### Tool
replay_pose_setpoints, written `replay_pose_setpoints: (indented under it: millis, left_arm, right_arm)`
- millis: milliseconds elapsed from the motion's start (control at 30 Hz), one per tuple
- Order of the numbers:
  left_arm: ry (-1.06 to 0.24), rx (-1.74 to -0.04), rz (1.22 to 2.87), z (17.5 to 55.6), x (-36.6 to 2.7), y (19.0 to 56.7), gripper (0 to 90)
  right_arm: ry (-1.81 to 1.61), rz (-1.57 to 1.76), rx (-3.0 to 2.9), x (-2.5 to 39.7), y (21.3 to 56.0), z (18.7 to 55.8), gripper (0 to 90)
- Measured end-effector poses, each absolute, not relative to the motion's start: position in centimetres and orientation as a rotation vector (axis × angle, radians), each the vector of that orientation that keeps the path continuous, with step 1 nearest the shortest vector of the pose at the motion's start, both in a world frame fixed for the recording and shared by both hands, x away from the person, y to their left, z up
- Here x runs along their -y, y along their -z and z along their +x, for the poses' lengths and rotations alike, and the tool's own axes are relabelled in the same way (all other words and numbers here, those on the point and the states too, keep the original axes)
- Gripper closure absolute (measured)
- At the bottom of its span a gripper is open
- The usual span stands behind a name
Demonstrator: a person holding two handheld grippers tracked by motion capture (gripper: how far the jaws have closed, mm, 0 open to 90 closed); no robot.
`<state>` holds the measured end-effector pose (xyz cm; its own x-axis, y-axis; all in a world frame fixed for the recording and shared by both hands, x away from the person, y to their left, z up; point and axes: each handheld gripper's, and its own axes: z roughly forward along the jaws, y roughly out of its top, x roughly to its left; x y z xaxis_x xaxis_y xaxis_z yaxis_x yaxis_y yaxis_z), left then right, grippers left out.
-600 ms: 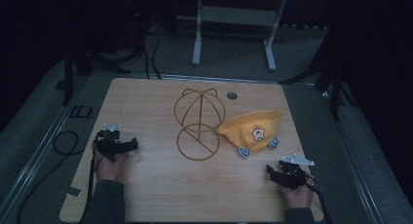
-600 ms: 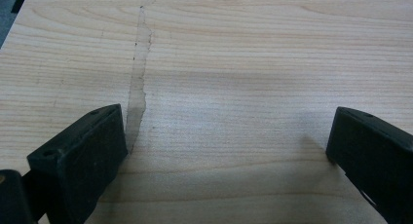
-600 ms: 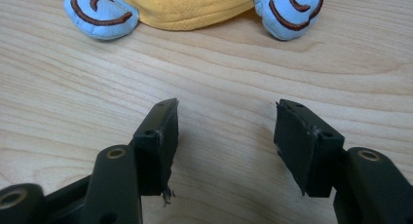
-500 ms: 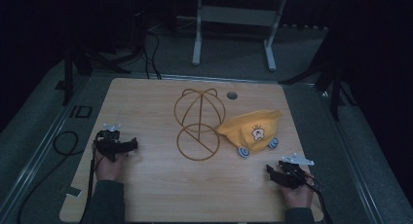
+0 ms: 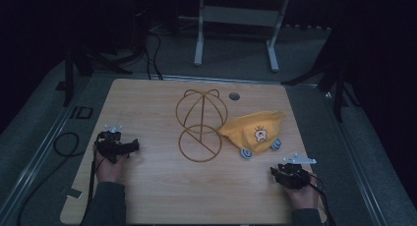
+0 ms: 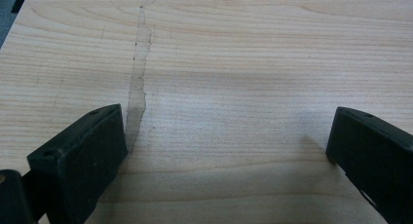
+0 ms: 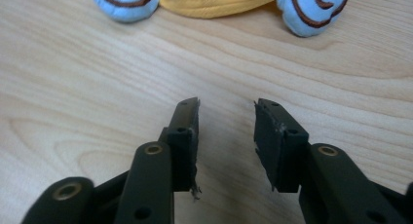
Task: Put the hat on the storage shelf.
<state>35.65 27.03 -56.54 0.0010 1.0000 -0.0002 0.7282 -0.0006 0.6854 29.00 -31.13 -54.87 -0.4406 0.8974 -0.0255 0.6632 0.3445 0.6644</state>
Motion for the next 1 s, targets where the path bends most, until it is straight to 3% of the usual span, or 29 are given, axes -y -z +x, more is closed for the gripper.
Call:
replay_pose_setpoints:
  millis: [467, 833, 1000]
  left_arm:
    - [-0.706, -1.780, 1.778, 35.7, -27.0, 56.5, 1.1]
    - [-0.708, -1.784, 1.777, 35.7, -27.0, 56.5, 1.1]
    - [-0.708, -1.784, 1.778, 35.7, -27.0, 56.5, 1.1]
  right_arm:
    - [-0.753, 1.174, -2.352, 29.2, 53.0, 28.9, 64.5]
    - [-0.748, 1.045, -2.412, 27.1, 52.2, 29.6, 81.5]
    - [-0.745, 1.025, -2.423, 26.6, 52.1, 30.0, 78.5]
